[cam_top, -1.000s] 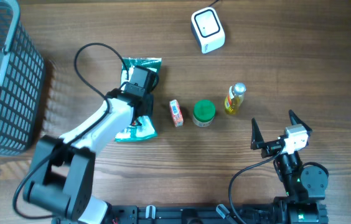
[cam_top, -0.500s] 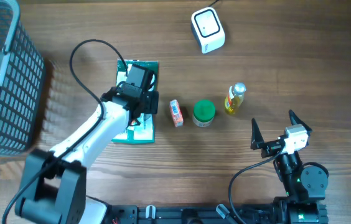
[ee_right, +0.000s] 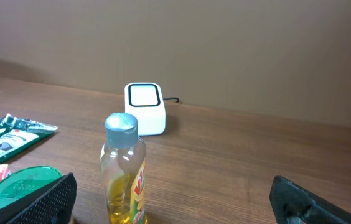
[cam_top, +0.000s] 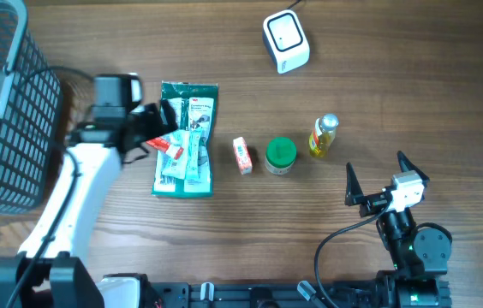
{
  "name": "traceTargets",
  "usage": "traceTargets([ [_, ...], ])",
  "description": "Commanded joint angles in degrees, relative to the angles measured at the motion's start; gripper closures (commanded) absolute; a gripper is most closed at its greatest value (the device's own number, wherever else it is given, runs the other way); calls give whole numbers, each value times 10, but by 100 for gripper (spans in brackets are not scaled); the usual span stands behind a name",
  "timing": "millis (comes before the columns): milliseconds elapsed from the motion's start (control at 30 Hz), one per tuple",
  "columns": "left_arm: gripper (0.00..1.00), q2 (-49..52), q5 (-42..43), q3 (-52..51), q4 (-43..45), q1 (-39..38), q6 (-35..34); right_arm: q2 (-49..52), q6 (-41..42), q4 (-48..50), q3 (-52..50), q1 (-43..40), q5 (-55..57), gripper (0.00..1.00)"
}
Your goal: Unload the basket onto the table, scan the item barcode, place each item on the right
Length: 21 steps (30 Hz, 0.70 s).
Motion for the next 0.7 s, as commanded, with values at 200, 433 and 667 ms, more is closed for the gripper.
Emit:
traceTargets([
  [200,0,-5,67,6,-58,108,-54,-3,-1,2,-1,-4,5,0],
  [433,0,-5,67,6,-58,108,-54,-3,-1,1,-1,-4,5,0],
  [667,0,-5,67,6,-58,108,-54,-3,-1,1,-1,-4,5,0],
])
